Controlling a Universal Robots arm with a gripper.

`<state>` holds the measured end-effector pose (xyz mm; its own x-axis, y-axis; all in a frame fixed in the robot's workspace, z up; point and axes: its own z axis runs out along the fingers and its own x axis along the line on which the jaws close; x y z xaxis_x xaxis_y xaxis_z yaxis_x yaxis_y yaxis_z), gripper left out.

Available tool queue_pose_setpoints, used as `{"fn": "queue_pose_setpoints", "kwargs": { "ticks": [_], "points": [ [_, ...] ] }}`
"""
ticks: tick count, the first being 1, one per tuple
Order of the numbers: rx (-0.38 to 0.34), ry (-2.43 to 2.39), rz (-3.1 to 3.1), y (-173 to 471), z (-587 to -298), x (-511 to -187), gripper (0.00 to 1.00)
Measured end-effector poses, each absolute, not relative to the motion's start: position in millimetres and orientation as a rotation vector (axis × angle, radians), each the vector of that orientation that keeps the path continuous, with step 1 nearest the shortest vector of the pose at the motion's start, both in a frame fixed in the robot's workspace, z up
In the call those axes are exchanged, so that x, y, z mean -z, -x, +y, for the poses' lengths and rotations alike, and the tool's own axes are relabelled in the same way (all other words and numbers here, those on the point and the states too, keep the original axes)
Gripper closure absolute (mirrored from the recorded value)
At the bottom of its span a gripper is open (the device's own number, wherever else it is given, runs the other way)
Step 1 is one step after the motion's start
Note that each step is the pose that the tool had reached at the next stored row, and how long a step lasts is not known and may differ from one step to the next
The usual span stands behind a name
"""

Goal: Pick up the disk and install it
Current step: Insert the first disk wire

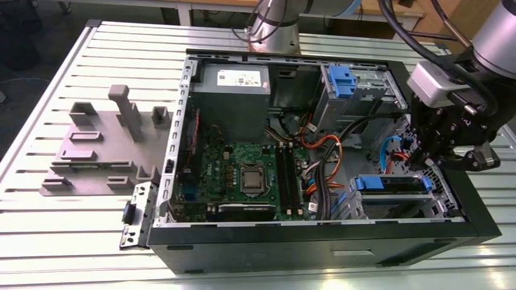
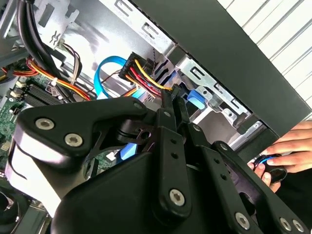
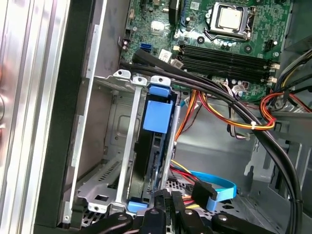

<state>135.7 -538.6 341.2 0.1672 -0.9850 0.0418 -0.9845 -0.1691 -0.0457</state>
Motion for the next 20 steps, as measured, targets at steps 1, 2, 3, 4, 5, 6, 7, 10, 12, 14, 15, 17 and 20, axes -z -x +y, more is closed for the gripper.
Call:
{"fn": "queue_pose_setpoints", "kwargs": {
  "ticks": [1, 2, 3, 4, 5, 6, 7, 10, 12, 14, 15, 17, 20],
  "points": [
    [0.097, 2.394, 2.020, -135.6, -540.1, -341.2, 0.83],
    [0.098, 2.393, 2.019, -135.0, -542.6, -340.9, 0.83],
    [0.099, 2.393, 2.019, -134.5, -543.6, -340.8, 0.83],
    [0.100, 2.392, 2.018, -133.8, -544.4, -340.6, 0.83],
    [0.102, 2.391, 2.018, -132.5, -545.0, -340.4, 0.83],
    [0.104, 2.390, 2.017, -131.1, -545.2, -340.0, 0.83],
    [0.107, 2.388, 2.018, -130.0, -545.3, -339.6, 0.83],
    [0.113, 2.374, 2.028, -128.3, -545.4, -338.1, 0.83],
    [0.116, 2.364, 2.039, -127.4, -545.4, -337.3, 0.83],
    [0.118, 2.357, 2.045, -125.9, -545.5, -336.6, 0.83],
    [0.119, 2.355, 2.046, -124.9, -545.6, -336.3, 0.83],
    [0.123, 2.352, 2.047, -123.4, -546.2, -336.1, 0.83],
    [0.130, 2.343, 2.050, -122.3, -546.7, -335.3, 0.83]
  ]
}}
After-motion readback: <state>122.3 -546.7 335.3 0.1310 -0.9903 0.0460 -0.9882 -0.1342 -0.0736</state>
